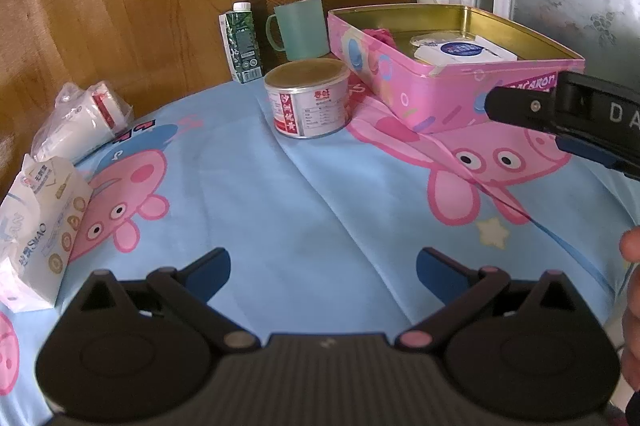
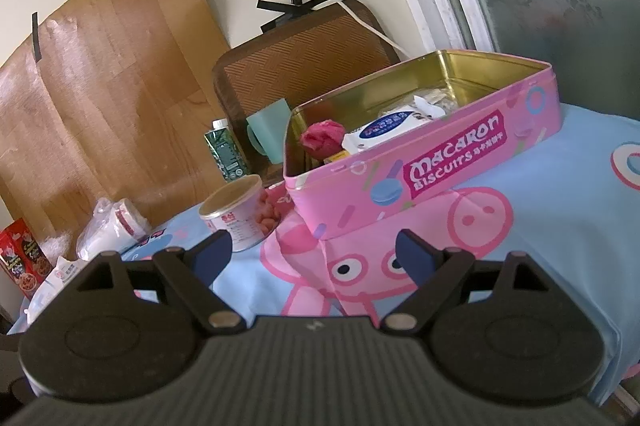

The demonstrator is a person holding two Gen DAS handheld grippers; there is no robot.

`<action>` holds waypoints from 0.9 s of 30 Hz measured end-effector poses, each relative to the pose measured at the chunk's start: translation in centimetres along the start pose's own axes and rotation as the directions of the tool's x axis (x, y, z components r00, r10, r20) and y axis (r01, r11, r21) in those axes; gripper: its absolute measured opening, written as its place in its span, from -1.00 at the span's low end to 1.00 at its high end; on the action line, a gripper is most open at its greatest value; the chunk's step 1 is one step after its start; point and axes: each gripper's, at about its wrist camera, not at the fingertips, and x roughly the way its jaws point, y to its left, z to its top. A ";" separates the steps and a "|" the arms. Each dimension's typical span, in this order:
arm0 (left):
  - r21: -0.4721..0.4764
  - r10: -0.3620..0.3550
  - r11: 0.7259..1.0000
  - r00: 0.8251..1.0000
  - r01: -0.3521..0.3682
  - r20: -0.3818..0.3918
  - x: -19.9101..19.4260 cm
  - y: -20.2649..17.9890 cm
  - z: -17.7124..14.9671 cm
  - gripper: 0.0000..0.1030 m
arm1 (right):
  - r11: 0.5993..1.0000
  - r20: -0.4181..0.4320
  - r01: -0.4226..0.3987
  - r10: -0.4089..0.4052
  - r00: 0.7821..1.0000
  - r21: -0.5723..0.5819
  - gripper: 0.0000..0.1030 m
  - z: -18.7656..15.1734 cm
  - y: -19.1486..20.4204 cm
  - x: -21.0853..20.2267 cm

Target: Organize soft objects

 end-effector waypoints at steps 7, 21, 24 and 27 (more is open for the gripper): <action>0.004 -0.003 1.000 1.000 0.003 -0.007 0.2 -0.1 0.1 0.99 | 1.000 -0.001 0.000 0.000 1.000 0.002 0.76 0.0 -0.1 0.1; 0.007 -0.016 1.000 1.000 0.016 -0.021 0.7 -0.4 0.0 0.99 | 1.000 -0.005 0.013 -0.013 1.000 0.013 0.76 -0.2 -0.2 0.2; 0.009 -0.018 1.000 1.000 0.018 -0.023 0.7 -0.5 0.0 0.99 | 1.000 -0.005 0.014 -0.014 1.000 0.014 0.76 -0.2 -0.2 0.2; 0.007 -0.025 1.000 0.999 0.025 -0.029 0.9 -0.6 0.0 0.99 | 1.000 -0.005 0.016 -0.016 1.000 0.015 0.77 -0.2 -0.2 0.2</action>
